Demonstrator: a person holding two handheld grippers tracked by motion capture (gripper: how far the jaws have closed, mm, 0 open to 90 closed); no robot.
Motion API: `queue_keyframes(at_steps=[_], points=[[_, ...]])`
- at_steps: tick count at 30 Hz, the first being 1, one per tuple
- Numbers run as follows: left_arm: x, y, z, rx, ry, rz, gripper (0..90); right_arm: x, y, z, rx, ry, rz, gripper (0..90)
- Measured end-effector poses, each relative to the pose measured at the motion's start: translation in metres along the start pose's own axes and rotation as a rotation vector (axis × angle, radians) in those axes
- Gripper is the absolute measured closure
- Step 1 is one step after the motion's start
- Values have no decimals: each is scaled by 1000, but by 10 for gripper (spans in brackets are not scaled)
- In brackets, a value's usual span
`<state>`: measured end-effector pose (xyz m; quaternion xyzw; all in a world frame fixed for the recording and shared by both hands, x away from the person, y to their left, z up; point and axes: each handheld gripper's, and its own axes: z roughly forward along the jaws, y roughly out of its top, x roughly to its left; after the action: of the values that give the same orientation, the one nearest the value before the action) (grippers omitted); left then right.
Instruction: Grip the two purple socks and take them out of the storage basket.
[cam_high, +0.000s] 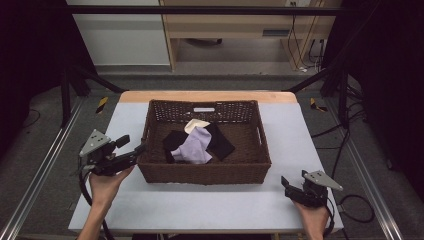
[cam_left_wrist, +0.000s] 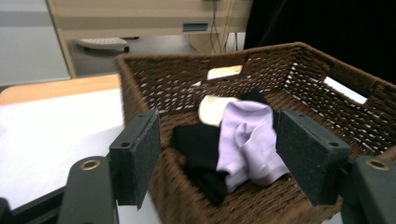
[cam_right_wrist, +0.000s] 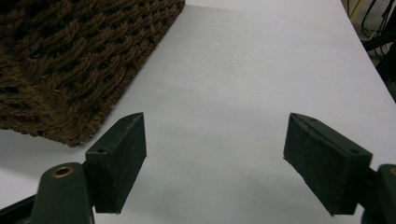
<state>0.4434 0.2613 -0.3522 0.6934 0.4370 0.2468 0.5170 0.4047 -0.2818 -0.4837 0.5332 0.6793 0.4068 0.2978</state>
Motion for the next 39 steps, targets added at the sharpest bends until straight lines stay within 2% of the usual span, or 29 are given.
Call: queue_keyframes(at_steps=[2, 5, 13, 17, 24, 25, 27, 35, 39], points=[[-6, 8, 7, 2, -15, 19, 304, 0, 0, 0, -3, 2, -1, 221], [-12, 17, 15, -3, -37, 21, 303, 0, 0, 0, -1, 0, 0, 224], [-23, 34, 41, 2, -48, 55, 303, -1, 1, 1, -15, 1, -1, 224], [-27, 39, 58, 16, -37, 63, 298, 0, 1, 2, -14, -4, -16, 226], [-27, 42, 81, 38, -22, 84, 326, 1, 1, 3, -7, -10, -27, 231], [-26, 41, 91, 58, -23, 79, 328, 1, 1, 3, -5, -11, -28, 231], [-26, 40, 100, 77, -23, 85, 338, 1, 1, 3, -6, -13, -34, 232], [-25, 34, 126, 119, -23, 93, 346, 2, 1, 3, 0, -16, -37, 232], [-24, 29, 137, 163, -27, 87, 353, 2, 1, 3, 3, -16, -37, 232]])
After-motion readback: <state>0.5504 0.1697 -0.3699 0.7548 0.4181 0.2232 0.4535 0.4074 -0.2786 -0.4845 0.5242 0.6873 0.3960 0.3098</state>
